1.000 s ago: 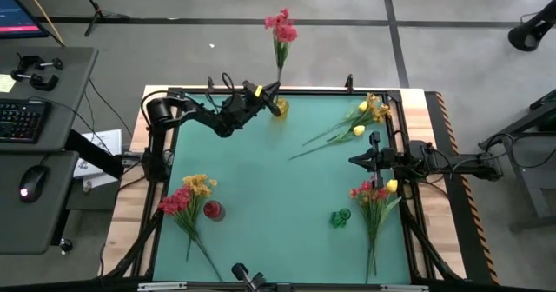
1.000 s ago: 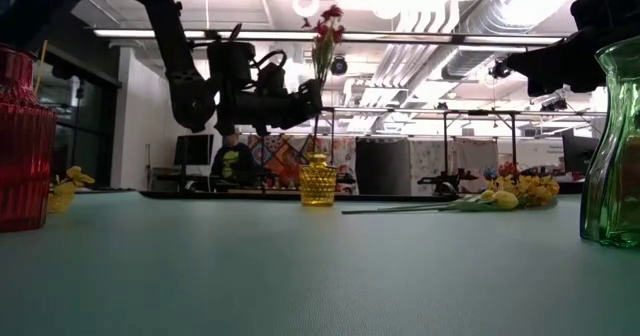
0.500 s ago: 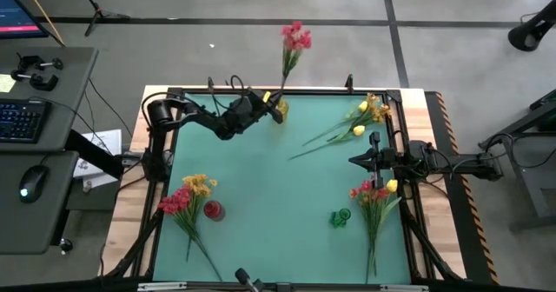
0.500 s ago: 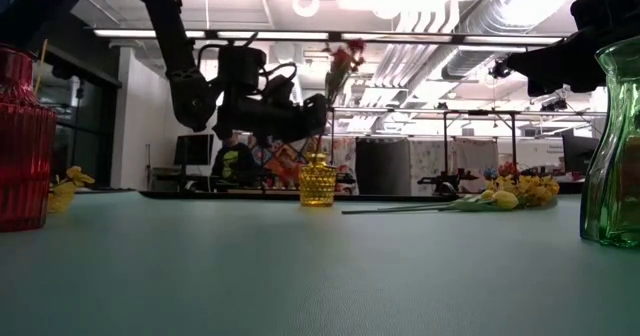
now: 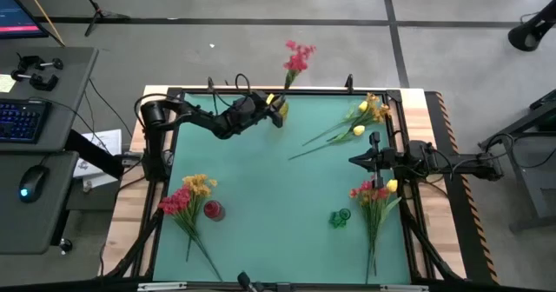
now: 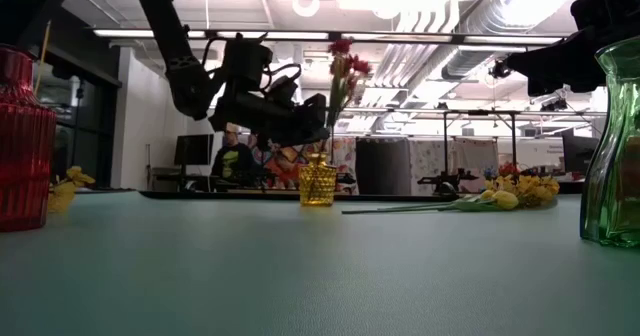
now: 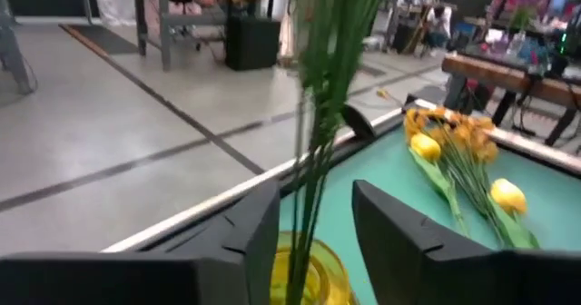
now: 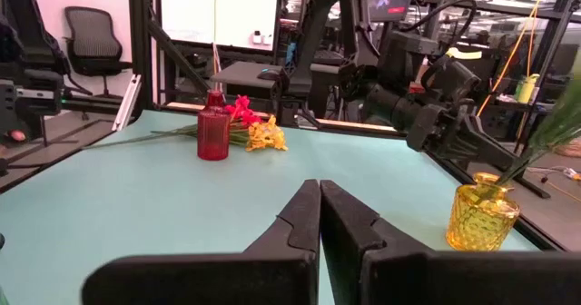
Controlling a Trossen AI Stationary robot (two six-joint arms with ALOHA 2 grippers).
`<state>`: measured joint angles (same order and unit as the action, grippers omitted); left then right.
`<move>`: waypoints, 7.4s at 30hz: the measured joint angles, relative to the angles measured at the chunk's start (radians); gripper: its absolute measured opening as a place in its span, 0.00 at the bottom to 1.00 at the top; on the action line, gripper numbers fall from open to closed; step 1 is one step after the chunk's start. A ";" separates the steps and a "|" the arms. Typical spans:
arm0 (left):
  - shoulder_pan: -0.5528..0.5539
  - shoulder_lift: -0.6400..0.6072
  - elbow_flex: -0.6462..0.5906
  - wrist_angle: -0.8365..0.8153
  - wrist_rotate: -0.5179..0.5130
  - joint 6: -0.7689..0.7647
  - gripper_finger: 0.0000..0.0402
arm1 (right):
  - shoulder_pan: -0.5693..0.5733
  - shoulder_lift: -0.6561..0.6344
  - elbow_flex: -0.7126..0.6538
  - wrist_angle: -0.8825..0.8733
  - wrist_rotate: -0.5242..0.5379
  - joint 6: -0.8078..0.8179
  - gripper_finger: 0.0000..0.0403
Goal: Sort flowers into vase by color
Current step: Put the right red flowers into the yellow vase
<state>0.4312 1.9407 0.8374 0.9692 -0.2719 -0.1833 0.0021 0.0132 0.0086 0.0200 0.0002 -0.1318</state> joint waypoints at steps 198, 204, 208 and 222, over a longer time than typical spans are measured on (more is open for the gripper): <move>-0.623 -0.502 -0.078 -0.890 -0.294 0.024 0.45 | 0.848 1.497 0.805 -0.930 0.024 2.270 0.24; -0.632 -0.502 -0.078 -0.891 -0.327 0.038 0.45 | 0.849 1.497 0.942 -1.136 0.052 2.194 0.04; -0.646 -0.502 -0.078 -0.891 -0.380 0.056 0.45 | 0.850 1.497 1.081 -1.339 0.081 2.126 0.01; -0.757 -0.502 -0.078 -0.768 -0.611 0.212 0.45 | 0.784 1.466 1.307 -1.591 0.706 1.949 0.00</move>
<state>-0.3261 1.4387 0.7589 0.2008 -0.8825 0.0292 0.7857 1.4794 1.3155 -1.5711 0.7059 1.8175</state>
